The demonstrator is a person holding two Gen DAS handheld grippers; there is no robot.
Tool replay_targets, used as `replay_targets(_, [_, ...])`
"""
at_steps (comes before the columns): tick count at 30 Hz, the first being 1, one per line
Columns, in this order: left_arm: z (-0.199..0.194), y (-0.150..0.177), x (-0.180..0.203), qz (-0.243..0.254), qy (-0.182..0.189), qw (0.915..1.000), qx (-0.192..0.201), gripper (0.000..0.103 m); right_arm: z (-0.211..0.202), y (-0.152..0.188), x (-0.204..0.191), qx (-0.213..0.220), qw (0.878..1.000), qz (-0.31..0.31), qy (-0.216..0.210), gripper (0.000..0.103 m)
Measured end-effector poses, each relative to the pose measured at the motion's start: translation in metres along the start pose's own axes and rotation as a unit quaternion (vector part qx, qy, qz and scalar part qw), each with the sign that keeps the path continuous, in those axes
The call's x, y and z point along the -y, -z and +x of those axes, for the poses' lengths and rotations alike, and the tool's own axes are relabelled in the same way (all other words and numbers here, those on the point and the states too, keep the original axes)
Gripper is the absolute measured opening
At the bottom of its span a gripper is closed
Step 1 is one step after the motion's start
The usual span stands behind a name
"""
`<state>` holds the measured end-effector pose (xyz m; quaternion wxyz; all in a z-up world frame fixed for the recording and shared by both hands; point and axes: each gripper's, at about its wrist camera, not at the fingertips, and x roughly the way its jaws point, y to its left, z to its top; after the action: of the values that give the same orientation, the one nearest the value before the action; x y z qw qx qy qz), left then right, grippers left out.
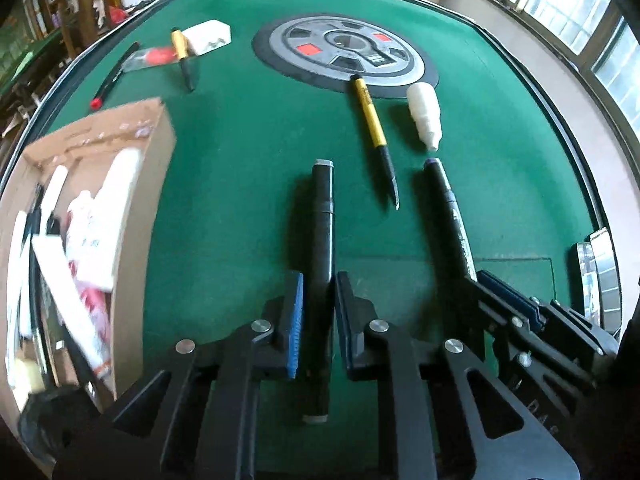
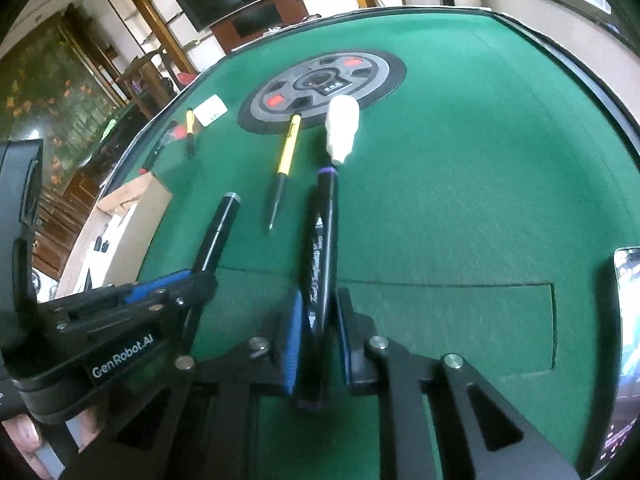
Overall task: Organize rigid objects
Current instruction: 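Carry the black pen and purple-capped marker over the tray with both tools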
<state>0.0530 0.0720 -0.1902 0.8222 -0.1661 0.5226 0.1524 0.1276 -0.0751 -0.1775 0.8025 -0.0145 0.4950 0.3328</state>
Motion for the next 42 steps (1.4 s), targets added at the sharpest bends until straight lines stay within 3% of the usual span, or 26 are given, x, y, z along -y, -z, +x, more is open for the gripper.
replay_targets(6, [-0.011,0.025,-0.010,-0.012,0.024,0.9996,-0.008,0.015,-0.004,0.010,-0.004,0.001,1.000,0.007,-0.009,0.016])
replay_targets(10, [-0.007,0.020,-0.009,-0.009,0.036,0.9993,-0.002,0.015,-0.004,0.011,-0.006,0.006,1.000,0.018,-0.005,0.016])
replay_targets(18, [-0.005,0.017,-0.016,-0.033,0.060,0.9975,0.020,0.015,-0.003,0.011,0.001,-0.002,0.998,0.051,-0.036,0.016])
replay_targets(24, [-0.003,0.012,-0.018,-0.041,0.067,0.9969,0.009,0.014,-0.005,0.013,0.002,-0.001,0.997,0.057,-0.046,0.015])
replay_targets(33, [-0.018,0.025,-0.032,-0.077,0.113,0.9906,0.001,0.014,-0.009,0.020,0.012,-0.005,0.989,0.105,-0.106,0.015])
replay_targets(37, [-0.037,0.029,-0.032,-0.073,0.104,0.9917,0.015,0.014,-0.018,0.020,0.004,0.005,0.987,0.102,-0.125,0.015])
replay_targets(42, [-0.064,0.036,-0.031,-0.053,0.052,0.9961,0.048,0.014,-0.033,0.019,-0.020,0.020,0.988,0.072,-0.139,0.015])
